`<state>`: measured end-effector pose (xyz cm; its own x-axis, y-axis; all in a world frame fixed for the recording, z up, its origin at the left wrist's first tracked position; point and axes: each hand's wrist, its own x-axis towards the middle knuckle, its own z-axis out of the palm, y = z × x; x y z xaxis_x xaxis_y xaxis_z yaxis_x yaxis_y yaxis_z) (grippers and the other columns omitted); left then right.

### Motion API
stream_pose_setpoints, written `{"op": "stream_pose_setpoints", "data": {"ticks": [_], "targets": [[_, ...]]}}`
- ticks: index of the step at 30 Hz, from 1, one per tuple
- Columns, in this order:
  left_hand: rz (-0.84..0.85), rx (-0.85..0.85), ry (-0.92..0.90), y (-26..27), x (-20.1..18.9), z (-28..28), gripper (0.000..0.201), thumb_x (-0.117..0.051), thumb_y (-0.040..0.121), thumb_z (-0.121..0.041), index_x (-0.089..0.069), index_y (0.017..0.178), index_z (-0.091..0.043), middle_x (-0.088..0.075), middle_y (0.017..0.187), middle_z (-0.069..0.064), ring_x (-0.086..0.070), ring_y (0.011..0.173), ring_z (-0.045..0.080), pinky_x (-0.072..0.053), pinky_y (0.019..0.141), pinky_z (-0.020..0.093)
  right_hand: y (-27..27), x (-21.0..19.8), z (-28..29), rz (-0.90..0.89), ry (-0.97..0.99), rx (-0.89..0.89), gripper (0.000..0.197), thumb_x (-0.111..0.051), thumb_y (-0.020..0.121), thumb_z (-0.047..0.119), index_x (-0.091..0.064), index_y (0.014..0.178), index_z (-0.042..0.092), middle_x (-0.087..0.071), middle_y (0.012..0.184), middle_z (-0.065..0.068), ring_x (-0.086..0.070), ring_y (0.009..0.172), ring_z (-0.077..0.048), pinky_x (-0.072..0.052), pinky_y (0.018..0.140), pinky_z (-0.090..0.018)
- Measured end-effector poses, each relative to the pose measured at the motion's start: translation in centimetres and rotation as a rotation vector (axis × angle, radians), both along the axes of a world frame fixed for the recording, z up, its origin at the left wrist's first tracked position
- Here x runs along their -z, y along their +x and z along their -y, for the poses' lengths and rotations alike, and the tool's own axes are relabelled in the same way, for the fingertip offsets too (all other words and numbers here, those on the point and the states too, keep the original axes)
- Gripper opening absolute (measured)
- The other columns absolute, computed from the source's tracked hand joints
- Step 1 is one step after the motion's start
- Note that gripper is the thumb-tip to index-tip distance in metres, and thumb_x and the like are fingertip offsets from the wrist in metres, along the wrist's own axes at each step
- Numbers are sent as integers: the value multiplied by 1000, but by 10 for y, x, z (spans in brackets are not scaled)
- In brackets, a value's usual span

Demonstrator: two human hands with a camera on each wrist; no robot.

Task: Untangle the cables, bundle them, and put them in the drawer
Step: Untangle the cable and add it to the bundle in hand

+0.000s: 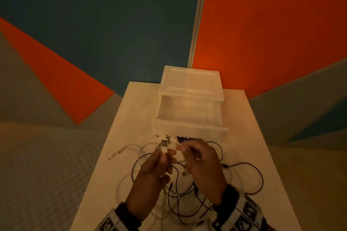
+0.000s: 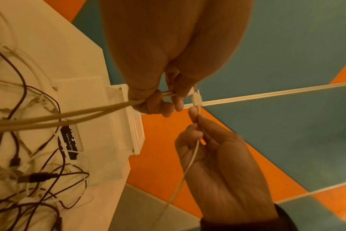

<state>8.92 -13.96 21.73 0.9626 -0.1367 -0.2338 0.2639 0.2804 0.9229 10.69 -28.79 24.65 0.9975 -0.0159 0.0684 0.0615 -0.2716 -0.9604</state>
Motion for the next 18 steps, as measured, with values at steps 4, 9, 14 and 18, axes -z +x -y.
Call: {"op": "stream_pose_setpoints", "data": {"ticks": [4,9,14,18], "targets": [[41,-25,-6,-1,-1,2,32,-49,93,-34,-68,111,-15,-61,97,11,-48,79,17,-35,65,32,-7,1,-11,-22,18,1,8,-61,91,17,-67,87,20,-68,81,1,-65,64,-11,-51,50,-20],[57,-14,-33,-3,-2,4,30,-52,95,-39,-70,109,-20,-65,105,22,-55,90,23,-38,75,38,-17,9,-19,-3,-14,-7,12,-65,81,37,-59,79,26,-62,68,-4,-63,60,-17,-55,59,-41],[33,-44,-47,-4,-3,7,31,-51,90,-37,-72,104,-19,-65,96,23,-50,86,29,-36,69,38,-20,10,-18,79,-83,-37,6,-63,82,27,-64,77,24,-67,75,6,-66,71,-14,-56,63,-35],[31,-47,-9,-9,-1,10,32,-51,90,-37,-70,89,-12,-54,89,31,-41,81,27,-28,66,41,-20,8,-15,168,-194,-55,16,-60,85,13,-66,84,29,-63,88,15,-64,80,-8,-54,64,-24]]}}
